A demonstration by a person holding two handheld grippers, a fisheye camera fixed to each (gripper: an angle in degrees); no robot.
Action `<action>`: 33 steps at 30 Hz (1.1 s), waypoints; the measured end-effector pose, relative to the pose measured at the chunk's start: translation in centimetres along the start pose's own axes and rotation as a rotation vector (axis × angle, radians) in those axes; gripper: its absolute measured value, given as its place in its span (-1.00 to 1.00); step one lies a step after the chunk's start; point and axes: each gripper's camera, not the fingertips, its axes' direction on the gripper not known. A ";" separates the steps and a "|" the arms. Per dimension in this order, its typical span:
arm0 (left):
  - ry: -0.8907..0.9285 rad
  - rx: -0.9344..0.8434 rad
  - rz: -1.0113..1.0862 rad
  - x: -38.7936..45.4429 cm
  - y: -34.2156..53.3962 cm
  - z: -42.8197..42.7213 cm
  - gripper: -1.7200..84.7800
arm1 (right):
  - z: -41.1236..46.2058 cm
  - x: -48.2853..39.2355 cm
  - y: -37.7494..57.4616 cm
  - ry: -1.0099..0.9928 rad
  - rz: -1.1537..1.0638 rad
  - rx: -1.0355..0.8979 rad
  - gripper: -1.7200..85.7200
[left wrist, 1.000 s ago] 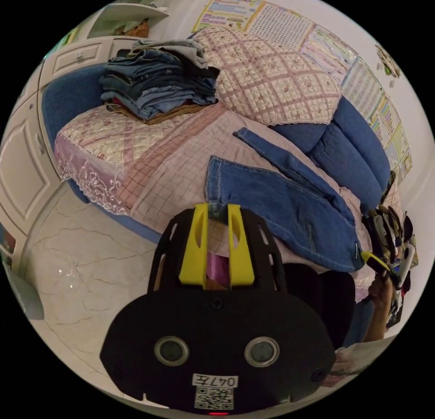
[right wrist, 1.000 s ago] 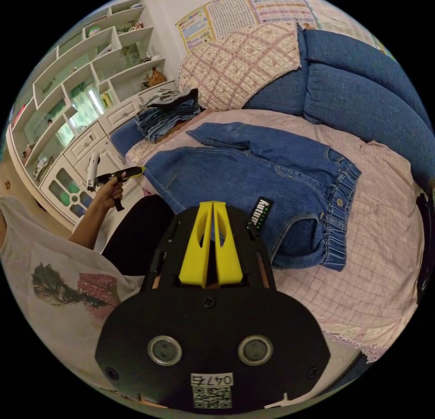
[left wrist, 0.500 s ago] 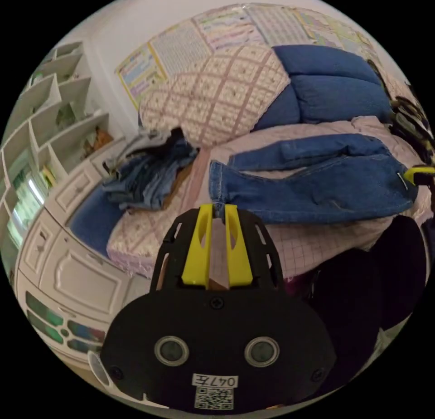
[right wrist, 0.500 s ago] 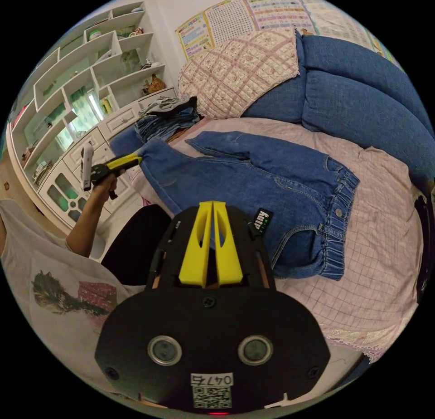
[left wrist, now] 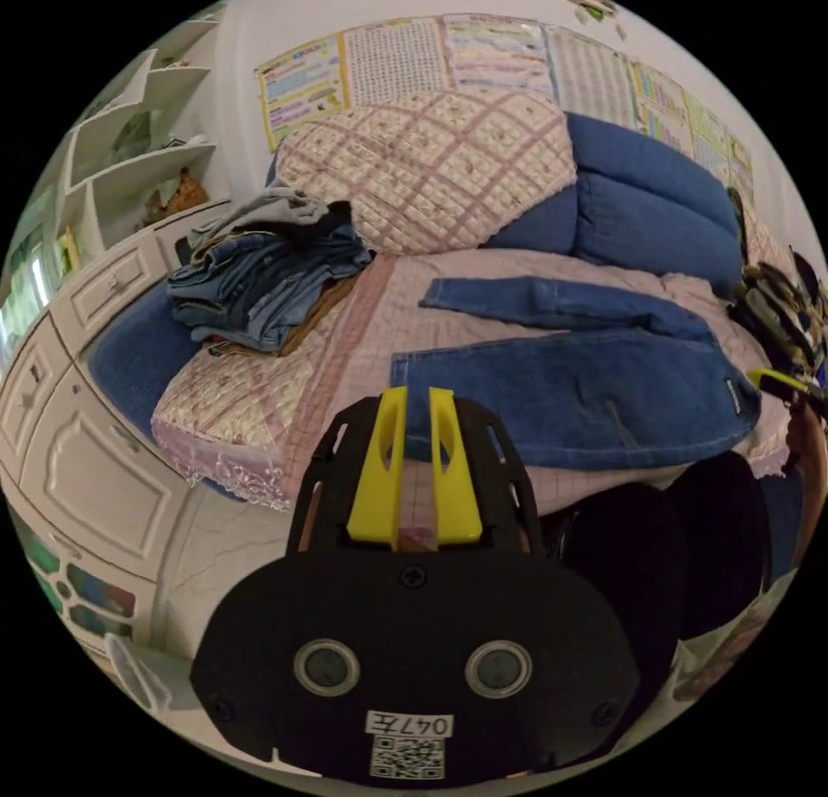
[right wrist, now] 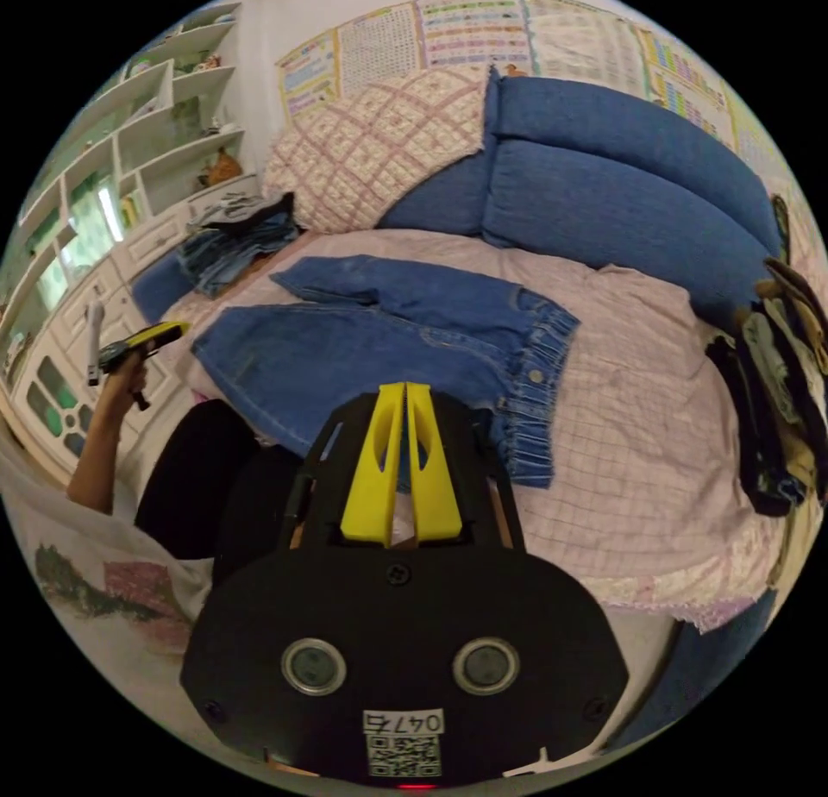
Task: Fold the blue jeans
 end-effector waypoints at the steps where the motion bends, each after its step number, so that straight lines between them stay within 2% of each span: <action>1: -0.036 -0.033 0.033 1.4 0.4 1.4 -0.91 | 0.3 0.8 0.2 0.058 0.014 -0.030 -0.97; 5: -0.058 -0.149 0.087 4.2 1.8 5.9 -0.95 | 0.6 3.4 0.9 0.139 0.050 -0.090 -0.98; 12: -0.058 -0.154 0.127 7.8 2.8 8.5 -0.98 | 1.3 8.1 1.8 0.101 0.108 -0.114 -0.99; 17: -0.036 -0.146 0.093 9.2 2.9 9.1 -0.98 | 0.4 7.4 -0.1 0.165 0.042 -0.141 -0.98; 22: -0.004 -0.129 0.102 10.8 2.4 9.0 -0.98 | -3.9 9.2 -7.2 0.099 -0.008 0.112 -0.96; 24: -0.030 -0.135 0.133 12.1 1.9 8.8 -0.98 | -3.5 10.1 -10.8 0.087 -0.066 0.129 -0.93; 28: -0.080 -0.152 0.182 14.6 0.1 8.2 -0.98 | 2.4 11.7 -19.8 0.022 -0.189 -0.014 -0.81; 33: -0.036 -0.174 0.142 14.6 -3.0 6.5 -0.98 | 9.7 13.4 -26.4 0.003 -0.231 -0.189 -0.80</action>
